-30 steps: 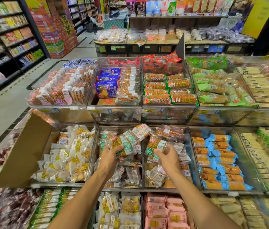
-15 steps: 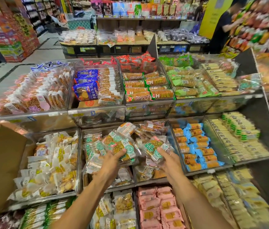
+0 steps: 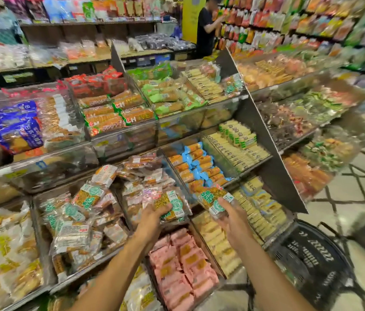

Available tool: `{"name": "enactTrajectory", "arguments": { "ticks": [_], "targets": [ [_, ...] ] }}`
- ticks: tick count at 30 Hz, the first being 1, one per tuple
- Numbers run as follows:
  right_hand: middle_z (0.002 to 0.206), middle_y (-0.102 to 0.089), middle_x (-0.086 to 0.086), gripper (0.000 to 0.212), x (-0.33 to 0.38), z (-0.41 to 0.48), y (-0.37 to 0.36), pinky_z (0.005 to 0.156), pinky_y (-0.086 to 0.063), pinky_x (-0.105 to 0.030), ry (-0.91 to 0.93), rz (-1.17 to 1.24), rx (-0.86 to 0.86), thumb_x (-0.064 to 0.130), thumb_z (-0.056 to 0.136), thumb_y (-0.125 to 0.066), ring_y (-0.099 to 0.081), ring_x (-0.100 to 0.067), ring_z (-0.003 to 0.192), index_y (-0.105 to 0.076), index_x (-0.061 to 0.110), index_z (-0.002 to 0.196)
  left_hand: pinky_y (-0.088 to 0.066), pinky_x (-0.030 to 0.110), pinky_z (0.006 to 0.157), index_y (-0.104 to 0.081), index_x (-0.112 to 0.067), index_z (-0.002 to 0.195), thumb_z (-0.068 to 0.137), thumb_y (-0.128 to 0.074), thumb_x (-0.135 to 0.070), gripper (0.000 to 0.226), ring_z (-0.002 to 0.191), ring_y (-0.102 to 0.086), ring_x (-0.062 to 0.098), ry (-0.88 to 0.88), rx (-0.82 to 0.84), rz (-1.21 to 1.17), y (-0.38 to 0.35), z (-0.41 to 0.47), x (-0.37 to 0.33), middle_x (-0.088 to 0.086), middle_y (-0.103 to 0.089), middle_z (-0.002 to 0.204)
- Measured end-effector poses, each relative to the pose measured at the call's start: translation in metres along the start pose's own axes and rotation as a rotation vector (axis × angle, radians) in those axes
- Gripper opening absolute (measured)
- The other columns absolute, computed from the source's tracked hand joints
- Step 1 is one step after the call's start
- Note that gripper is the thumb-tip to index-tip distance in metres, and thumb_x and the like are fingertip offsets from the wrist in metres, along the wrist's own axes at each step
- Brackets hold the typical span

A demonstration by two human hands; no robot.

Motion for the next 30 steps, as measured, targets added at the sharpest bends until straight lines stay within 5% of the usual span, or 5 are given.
{"name": "enactTrajectory", "arguments": {
  "ticks": [5,13,17,23,30],
  "targets": [
    [0.126,-0.069,-0.011,0.085,0.051,-0.038,0.061,0.092,-0.060,-0.044,0.015,0.106,-0.041,0.043,0.071,-0.095,-0.072,-0.025,0.104,-0.048,0.020,0.139,-0.057,0.051,0.099,-0.065,-0.002,0.119,0.068,-0.094,-0.051,0.077,0.104,-0.074,0.027,0.043,0.013,0.123,-0.074,-0.004,0.018,0.022,-0.072,0.123],
    [0.111,-0.075,-0.015,0.049,0.087,-0.051,0.209,0.081,-0.061,-0.039,0.049,0.225,-0.147,0.018,0.088,-0.082,-0.076,-0.017,0.084,-0.062,0.001,0.129,-0.056,0.054,0.093,-0.067,0.007,0.107,0.096,-0.071,-0.011,0.021,0.094,-0.072,0.034,0.107,0.161,0.195,-0.219,-0.012,0.071,0.022,-0.075,0.110],
    [0.095,-0.076,-0.013,0.012,0.101,-0.066,0.275,0.065,-0.063,-0.030,0.082,0.272,-0.187,0.003,0.097,-0.068,-0.075,-0.014,0.069,-0.066,0.002,0.109,-0.064,0.041,0.079,-0.064,0.007,0.124,0.094,-0.071,-0.008,0.034,0.100,-0.073,0.038,0.136,0.255,0.150,-0.290,-0.012,0.106,0.025,-0.074,0.117],
    [0.108,-0.080,-0.011,0.036,0.101,-0.067,0.370,0.065,-0.062,-0.028,0.098,0.258,-0.328,0.014,0.096,-0.074,-0.078,-0.020,0.086,-0.064,0.007,0.130,-0.051,0.057,0.107,-0.049,0.001,0.144,0.063,-0.100,-0.046,0.107,0.121,-0.067,0.038,0.174,0.371,0.276,-0.367,0.019,0.167,0.019,-0.065,0.138],
    [0.115,-0.077,-0.013,0.054,0.086,-0.043,0.456,0.095,-0.060,-0.054,0.068,0.331,-0.536,0.027,0.088,-0.083,-0.075,-0.032,0.107,-0.062,0.010,0.135,-0.059,0.037,0.097,-0.063,-0.014,0.135,0.075,-0.093,-0.045,0.074,0.117,-0.069,0.023,0.241,0.480,0.359,-0.463,0.047,0.215,0.004,-0.071,0.131]
  ]
}}
Point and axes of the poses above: each hand's wrist, its own z-axis towards the middle knuckle, its own y-axis out of the back of the hand, x = y × z, the point moved 6 cm from there along z, towards the middle knuckle
